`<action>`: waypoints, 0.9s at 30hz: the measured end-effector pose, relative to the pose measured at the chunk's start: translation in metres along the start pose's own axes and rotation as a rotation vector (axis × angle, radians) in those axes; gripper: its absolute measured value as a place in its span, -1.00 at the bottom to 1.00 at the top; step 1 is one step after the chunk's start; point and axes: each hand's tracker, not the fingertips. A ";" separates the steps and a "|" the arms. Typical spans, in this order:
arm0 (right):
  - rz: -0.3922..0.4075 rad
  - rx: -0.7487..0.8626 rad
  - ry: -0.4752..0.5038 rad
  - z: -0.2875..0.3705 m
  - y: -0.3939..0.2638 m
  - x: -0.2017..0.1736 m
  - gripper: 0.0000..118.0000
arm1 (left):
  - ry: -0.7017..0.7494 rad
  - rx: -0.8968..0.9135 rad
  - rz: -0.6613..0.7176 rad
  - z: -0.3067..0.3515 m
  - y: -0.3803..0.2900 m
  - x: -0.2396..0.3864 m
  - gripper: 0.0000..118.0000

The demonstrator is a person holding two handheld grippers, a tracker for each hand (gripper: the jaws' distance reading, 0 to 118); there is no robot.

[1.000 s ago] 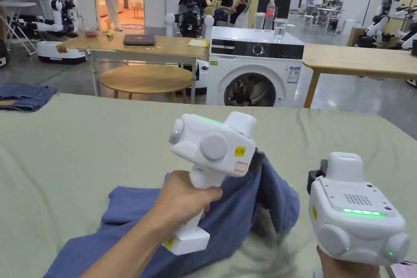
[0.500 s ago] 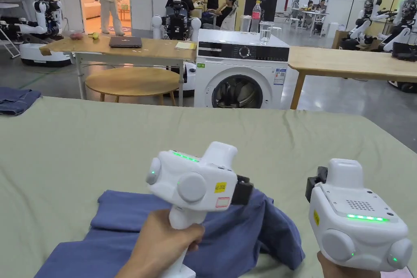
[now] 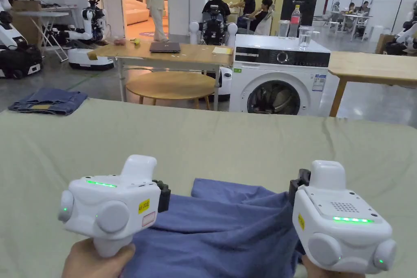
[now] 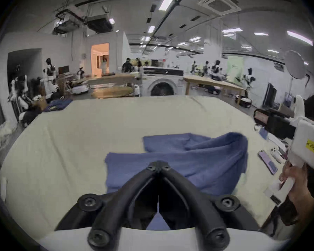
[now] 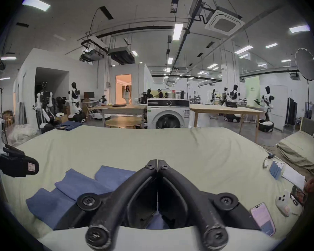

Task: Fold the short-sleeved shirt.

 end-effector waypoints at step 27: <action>0.009 -0.146 -0.041 -0.022 -0.023 0.045 -1.00 | 0.173 -0.544 0.004 -0.053 -0.082 -0.079 -0.04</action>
